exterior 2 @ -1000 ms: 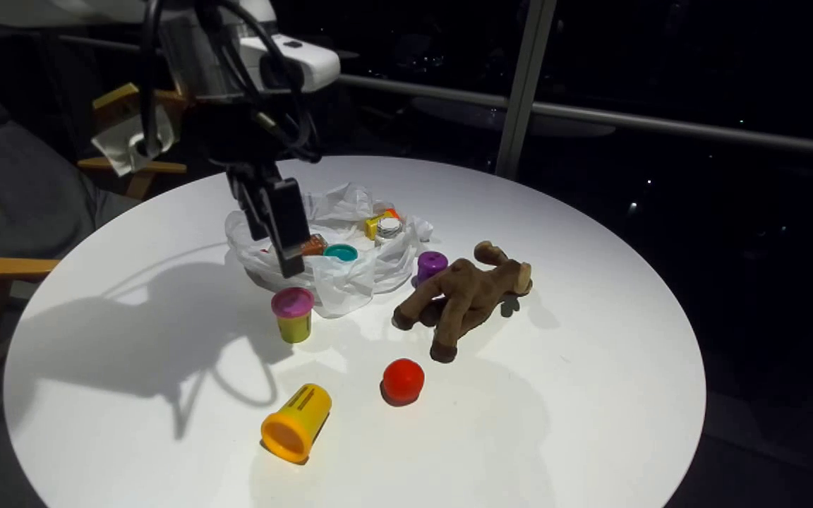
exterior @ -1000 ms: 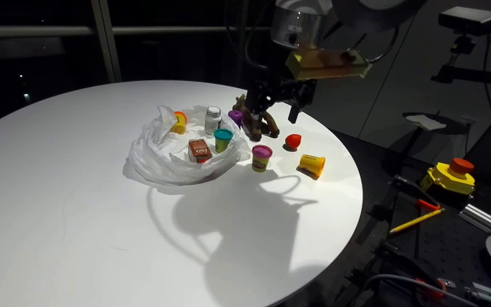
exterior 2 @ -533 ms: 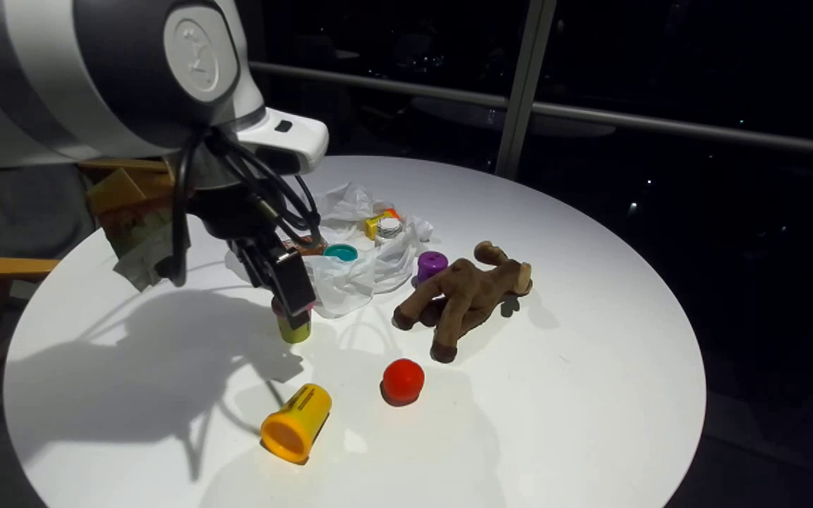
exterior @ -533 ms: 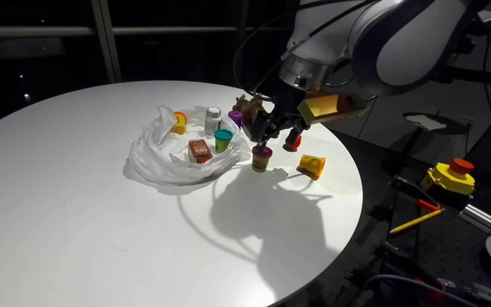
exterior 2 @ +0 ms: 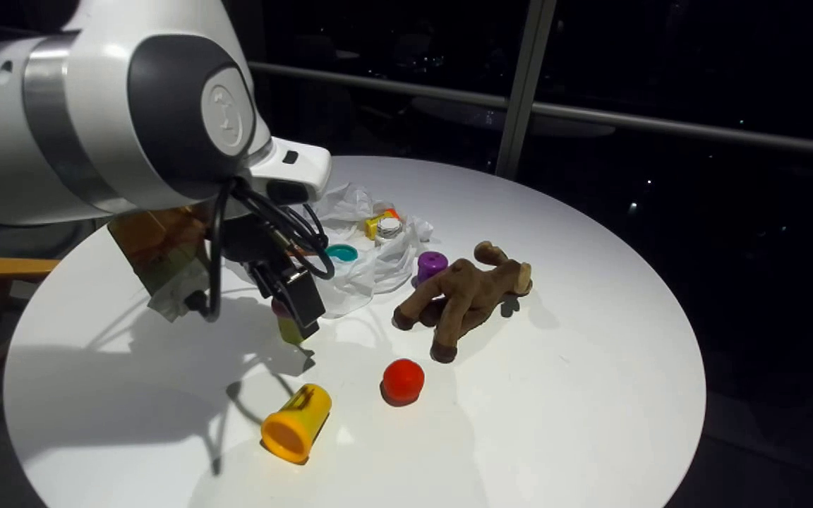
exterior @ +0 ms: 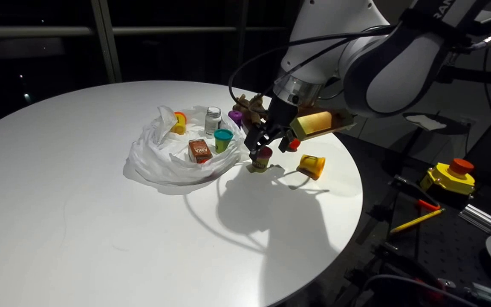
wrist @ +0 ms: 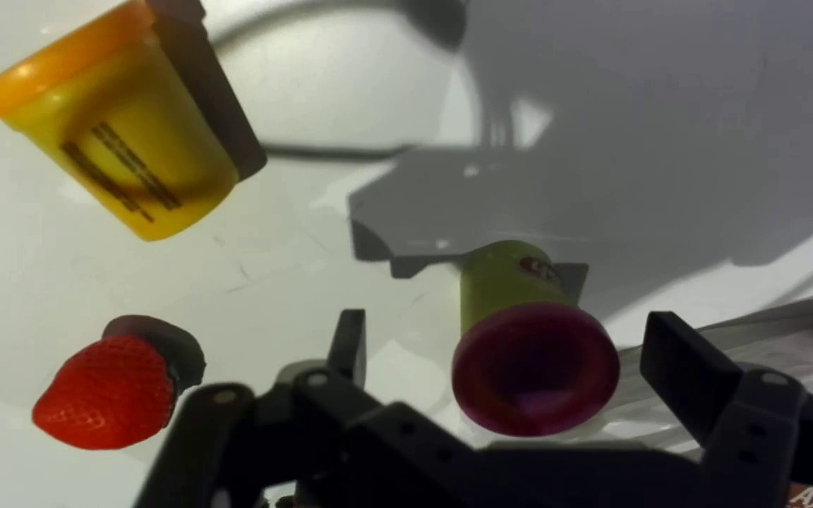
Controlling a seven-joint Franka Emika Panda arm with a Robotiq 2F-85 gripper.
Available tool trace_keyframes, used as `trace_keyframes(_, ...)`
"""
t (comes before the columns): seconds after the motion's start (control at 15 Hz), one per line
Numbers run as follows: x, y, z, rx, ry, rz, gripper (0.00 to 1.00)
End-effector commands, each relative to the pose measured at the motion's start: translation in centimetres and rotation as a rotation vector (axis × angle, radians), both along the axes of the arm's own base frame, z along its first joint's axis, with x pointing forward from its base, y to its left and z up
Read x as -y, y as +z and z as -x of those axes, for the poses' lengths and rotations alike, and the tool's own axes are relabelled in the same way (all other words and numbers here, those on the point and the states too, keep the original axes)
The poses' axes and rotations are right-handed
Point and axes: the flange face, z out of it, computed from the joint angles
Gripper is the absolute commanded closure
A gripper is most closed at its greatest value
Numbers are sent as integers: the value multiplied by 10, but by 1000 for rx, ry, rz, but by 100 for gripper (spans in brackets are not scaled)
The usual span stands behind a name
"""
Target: Pick the bottles and objects on the table and put them in the plastic bag
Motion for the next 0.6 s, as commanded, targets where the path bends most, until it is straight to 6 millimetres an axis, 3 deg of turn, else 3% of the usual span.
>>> trace_keyframes(0.0,-10,-2,-5,33,13,-10,27)
trace_keyframes(0.33,-17,27,-13,93,46,-3,71)
trace_keyframes(0.4,-16,33,-16,111,53,5,77)
trace_keyframes(0.53,-14,47,-24,127,55,30,77)
